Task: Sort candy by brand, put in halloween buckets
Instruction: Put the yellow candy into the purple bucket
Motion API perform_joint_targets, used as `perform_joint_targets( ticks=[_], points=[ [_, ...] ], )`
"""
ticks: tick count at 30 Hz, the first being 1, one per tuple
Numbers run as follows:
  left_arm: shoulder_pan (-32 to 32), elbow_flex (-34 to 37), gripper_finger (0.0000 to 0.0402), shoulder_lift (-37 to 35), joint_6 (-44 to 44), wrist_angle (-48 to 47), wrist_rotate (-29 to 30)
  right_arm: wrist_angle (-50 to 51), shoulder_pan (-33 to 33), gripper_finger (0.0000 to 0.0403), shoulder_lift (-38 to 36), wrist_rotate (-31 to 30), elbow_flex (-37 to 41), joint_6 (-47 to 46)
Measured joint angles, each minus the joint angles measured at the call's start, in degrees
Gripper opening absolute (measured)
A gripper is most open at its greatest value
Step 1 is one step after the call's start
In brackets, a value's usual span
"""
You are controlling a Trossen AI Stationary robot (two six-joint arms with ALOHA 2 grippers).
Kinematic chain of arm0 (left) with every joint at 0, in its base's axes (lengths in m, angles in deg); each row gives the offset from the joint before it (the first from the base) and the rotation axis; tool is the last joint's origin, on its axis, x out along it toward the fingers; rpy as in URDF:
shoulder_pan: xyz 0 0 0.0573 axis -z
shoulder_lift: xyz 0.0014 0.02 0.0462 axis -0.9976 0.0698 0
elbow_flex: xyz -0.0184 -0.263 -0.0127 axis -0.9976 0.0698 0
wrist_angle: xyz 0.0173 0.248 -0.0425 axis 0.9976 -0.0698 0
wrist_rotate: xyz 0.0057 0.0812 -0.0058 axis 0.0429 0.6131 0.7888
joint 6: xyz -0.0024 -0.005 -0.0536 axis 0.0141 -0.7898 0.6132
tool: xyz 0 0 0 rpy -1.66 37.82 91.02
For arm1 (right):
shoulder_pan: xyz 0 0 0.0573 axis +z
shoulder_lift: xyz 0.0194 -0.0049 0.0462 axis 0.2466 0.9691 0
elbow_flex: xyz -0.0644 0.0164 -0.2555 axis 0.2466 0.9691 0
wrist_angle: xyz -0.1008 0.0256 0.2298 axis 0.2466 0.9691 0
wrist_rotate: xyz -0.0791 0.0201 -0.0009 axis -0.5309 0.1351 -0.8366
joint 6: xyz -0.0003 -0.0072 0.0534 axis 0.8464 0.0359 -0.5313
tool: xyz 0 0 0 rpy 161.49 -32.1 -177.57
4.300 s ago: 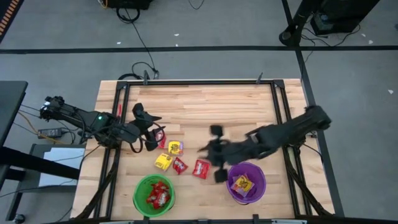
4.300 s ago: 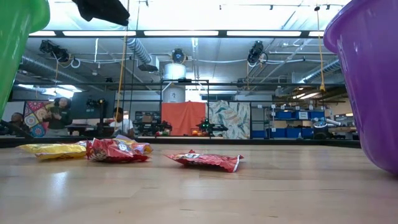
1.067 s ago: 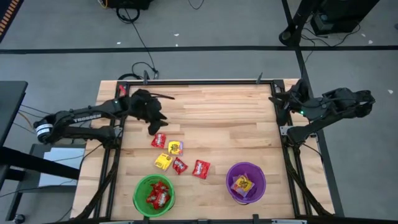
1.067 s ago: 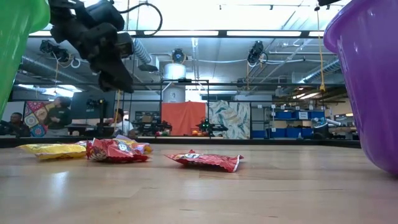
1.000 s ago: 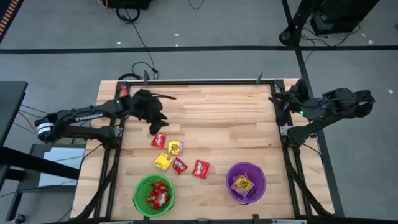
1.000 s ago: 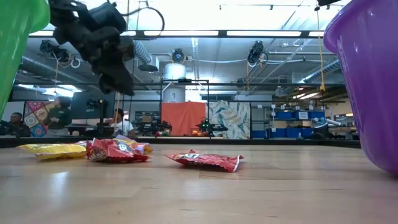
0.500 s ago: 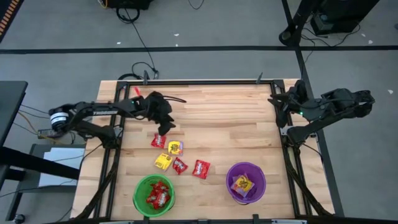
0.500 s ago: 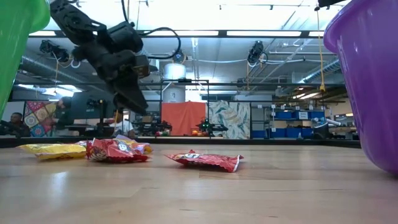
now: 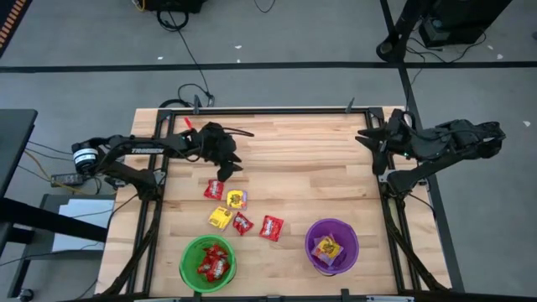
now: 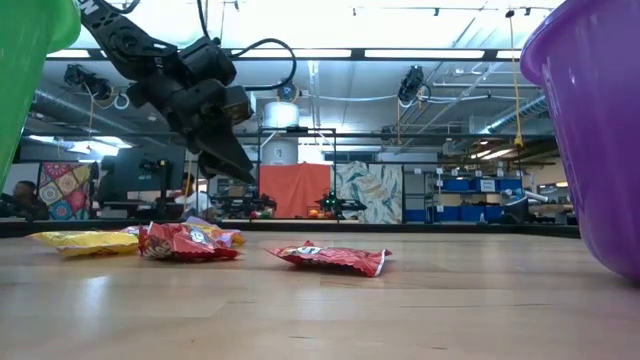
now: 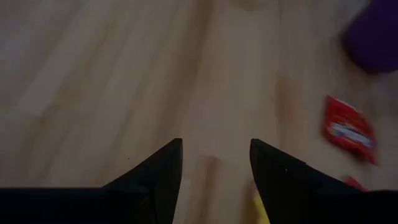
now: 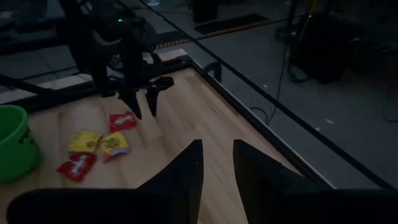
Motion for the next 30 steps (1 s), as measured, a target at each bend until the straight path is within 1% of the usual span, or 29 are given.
perform_joint_targets(
  ticks=[2, 4, 7, 10, 12, 18, 22, 27, 30],
  points=[
    [0.22, 0.00, 0.0193, 0.00, -0.01, -0.46, -2.93, -0.24, 0.00, 0.0100, 0.34, 0.96, 0.00, -0.06],
    [0.91, 0.00, 0.0193, 0.00, -0.02, -1.28, -3.62, -0.56, 0.00, 0.0100, 0.94, 1.28, 0.00, -0.72],
    [2.14, 0.00, 0.0193, 0.00, -1.45, -1.79, -1.69, -0.53, -0.02, 0.0100, 2.11, 1.43, 0.00, -1.57],
    [3.47, 0.00, 0.0193, 0.00, -2.68, -2.60, 2.56, -0.78, -0.02, 0.0100, 3.51, 1.53, 0.00, -2.26],
    [4.18, 0.00, 0.0193, 0.00, -2.18, -2.76, 4.19, -1.87, 0.00, 0.0100, 4.37, 1.65, 0.00, -2.24],
    [7.21, 0.00, 0.0193, 0.00, 1.85, -3.00, 4.63, -6.83, 0.00, 0.0100, 5.24, 5.24, 0.00, 0.53],
    [9.82, 0.00, 0.0193, 0.00, 3.02, -4.82, 4.69, -7.64, 0.00, 0.0100, 5.23, 6.40, 0.00, 1.99],
    [12.04, 0.00, 0.0194, -0.02, 6.20, -5.03, 9.90, -7.99, 0.00, 0.0100, 5.21, 6.31, 0.00, 4.75],
    [12.58, 0.00, 0.0194, -0.02, 6.29, -5.22, 10.12, -8.55, 0.00, 0.0100, 5.21, 6.30, 0.00, 5.92]
  ],
)
